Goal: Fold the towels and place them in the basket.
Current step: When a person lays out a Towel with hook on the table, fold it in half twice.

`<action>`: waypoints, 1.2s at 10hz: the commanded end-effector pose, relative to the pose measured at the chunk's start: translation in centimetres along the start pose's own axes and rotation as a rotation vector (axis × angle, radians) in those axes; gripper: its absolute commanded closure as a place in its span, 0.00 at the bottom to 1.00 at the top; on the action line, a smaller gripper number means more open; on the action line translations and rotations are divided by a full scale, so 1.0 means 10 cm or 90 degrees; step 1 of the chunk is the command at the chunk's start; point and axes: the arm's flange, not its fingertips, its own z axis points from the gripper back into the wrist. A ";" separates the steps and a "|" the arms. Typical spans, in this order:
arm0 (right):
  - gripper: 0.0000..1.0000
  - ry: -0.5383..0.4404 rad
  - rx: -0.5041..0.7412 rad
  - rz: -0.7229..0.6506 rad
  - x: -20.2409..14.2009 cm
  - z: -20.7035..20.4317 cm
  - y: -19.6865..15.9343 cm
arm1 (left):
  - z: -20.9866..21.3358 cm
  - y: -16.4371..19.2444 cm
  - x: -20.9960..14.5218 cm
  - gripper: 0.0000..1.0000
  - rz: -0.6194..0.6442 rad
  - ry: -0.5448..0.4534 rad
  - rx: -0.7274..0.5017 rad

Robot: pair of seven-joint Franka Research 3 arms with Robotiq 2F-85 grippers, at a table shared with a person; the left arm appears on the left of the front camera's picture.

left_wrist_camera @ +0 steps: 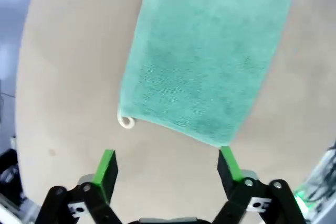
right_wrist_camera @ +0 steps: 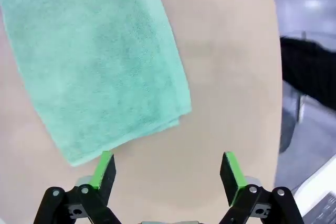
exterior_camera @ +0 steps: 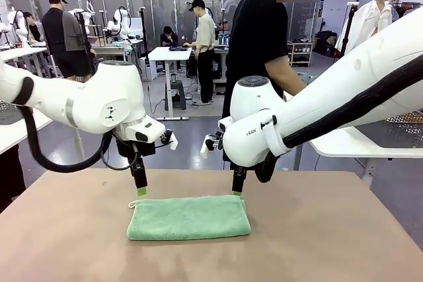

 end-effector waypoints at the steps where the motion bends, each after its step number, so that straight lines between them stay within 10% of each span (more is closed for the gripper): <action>1: 0.00 0.006 0.003 -0.164 -0.12 0.24 0.35 | 0.23 -0.45 -0.34 0.00 0.164 -0.055 -0.005; 6: 0.00 -0.020 -0.037 -0.395 -0.32 0.21 0.60 | 0.80 -1.22 -0.82 0.00 0.328 -0.130 0.048; 12: 0.00 -0.013 -0.011 -0.375 -0.32 0.26 0.55 | 0.80 -0.95 -0.73 0.00 0.318 -0.102 0.011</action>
